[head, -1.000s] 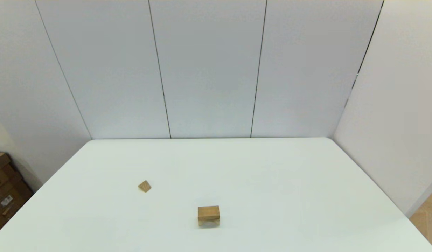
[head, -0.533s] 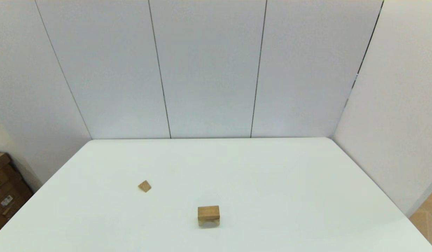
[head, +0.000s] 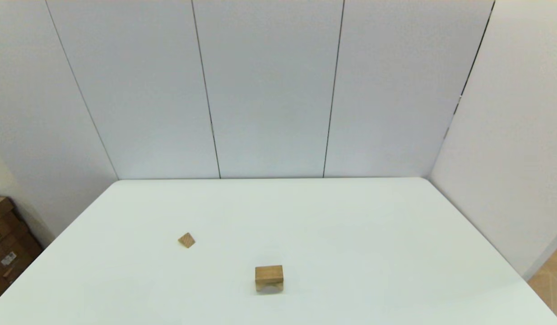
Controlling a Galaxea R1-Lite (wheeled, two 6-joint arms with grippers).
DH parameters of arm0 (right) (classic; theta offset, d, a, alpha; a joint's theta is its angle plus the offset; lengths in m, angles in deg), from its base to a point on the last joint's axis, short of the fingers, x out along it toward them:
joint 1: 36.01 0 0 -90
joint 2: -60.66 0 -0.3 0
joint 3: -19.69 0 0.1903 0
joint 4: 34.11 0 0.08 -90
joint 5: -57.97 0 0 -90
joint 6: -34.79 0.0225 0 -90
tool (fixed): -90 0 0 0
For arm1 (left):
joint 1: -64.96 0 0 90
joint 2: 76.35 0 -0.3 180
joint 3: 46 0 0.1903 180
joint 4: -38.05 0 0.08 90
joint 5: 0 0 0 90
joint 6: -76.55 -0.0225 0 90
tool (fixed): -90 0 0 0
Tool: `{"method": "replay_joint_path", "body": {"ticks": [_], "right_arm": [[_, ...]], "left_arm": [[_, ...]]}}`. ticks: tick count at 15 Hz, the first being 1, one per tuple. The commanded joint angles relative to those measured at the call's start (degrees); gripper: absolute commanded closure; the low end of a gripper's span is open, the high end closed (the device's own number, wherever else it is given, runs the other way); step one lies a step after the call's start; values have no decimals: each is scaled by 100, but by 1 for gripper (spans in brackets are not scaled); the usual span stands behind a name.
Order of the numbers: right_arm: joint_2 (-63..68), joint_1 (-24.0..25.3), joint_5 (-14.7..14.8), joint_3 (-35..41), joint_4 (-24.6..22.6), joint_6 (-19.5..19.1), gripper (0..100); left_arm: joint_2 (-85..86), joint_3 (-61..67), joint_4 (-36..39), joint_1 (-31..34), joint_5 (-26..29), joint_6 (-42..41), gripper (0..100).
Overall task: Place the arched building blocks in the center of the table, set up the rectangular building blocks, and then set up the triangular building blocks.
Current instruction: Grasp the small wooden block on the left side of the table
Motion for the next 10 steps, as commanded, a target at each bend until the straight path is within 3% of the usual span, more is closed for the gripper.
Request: {"method": "replay_joint_path", "body": {"ticks": [1,10], "right_arm": [[-274,124,26,158,-38,140,0],[-1056,239,0,1081,-398,157,0]], "left_arm": [[0,0,-6,2,-4,3,0],[0,0,2,2,-4,3,0]]}}
